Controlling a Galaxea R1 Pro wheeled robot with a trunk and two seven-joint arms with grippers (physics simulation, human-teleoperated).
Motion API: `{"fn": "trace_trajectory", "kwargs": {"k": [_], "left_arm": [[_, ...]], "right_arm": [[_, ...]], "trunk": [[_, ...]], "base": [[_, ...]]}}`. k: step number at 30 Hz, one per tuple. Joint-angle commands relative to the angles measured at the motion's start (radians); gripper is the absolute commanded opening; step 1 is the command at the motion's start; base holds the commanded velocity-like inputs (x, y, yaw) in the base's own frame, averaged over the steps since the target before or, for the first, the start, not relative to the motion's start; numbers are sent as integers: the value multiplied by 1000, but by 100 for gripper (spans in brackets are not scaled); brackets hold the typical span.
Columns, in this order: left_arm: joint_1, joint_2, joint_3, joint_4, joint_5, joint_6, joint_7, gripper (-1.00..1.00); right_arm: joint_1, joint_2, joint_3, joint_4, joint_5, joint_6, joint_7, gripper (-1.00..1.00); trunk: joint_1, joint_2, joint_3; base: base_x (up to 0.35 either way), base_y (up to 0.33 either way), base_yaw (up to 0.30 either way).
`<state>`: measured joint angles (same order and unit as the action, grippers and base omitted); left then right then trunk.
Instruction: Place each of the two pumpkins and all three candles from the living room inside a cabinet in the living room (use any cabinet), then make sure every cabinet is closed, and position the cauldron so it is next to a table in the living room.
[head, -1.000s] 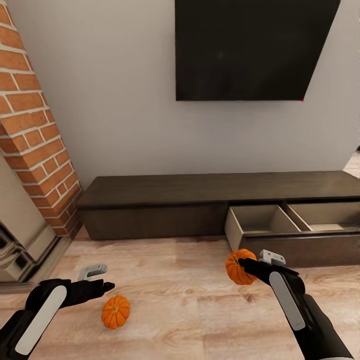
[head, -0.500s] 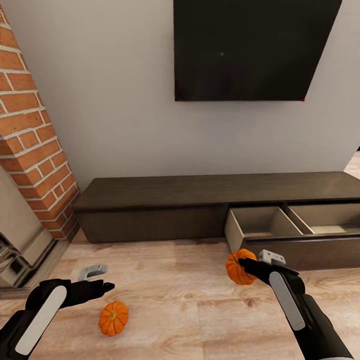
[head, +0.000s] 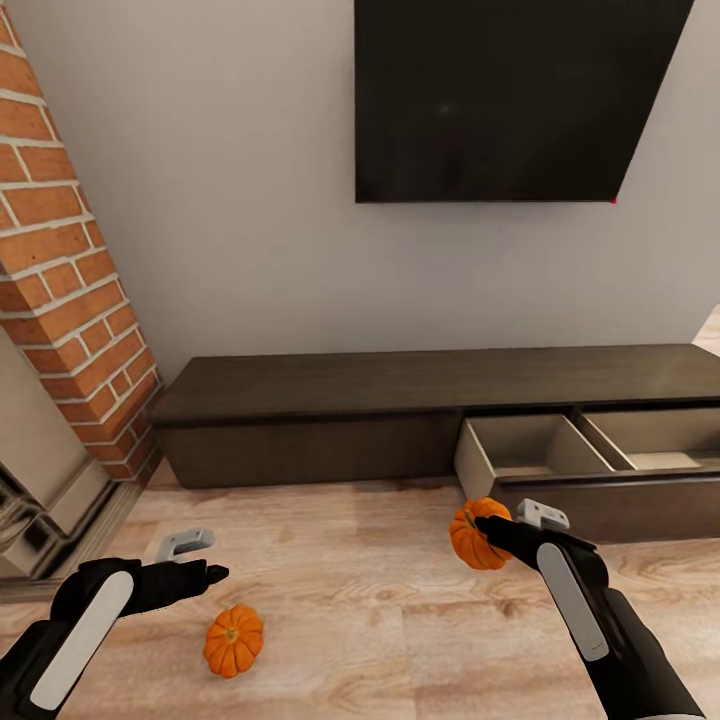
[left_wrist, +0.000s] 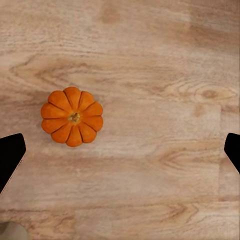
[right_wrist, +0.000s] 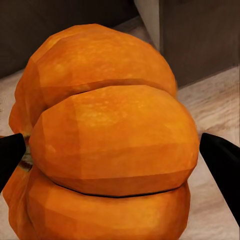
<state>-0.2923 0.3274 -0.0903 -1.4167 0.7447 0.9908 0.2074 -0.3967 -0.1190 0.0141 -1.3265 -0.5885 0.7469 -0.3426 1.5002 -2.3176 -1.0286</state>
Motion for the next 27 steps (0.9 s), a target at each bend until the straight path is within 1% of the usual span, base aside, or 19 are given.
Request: {"fn": "trace_trajectory", "kwargs": {"k": [1, 6, 11, 16, 27], "left_arm": [[-1, 1, -2, -1, 11, 2, 10, 100], [-1, 1, -2, -1, 11, 2, 10, 100], [0, 0, -2, -1, 11, 2, 10, 100], [-1, 0, -2, -1, 11, 2, 10, 100], [0, 1, -2, -1, 12, 2, 10, 100]], "right_arm": [[-1, -1, 2, -2, -11, 2, -10, -100], [-1, -1, 3, -2, -11, 2, -10, -100], [-1, -1, 3, -1, -11, 2, -10, -100], [-1, 0, 4, 0, -10, 0, -10, -100], [-1, 13, 4, -1, -8, 0, -10, -100]], "trunk": [[0, 0, -1], [0, 0, -1], [0, 0, -1], [0, 0, -1], [0, 0, -1]], "base": [[196, 97, 0], [192, 27, 0], [199, -108, 0], [33, -21, 0], [17, -5, 0]]}}
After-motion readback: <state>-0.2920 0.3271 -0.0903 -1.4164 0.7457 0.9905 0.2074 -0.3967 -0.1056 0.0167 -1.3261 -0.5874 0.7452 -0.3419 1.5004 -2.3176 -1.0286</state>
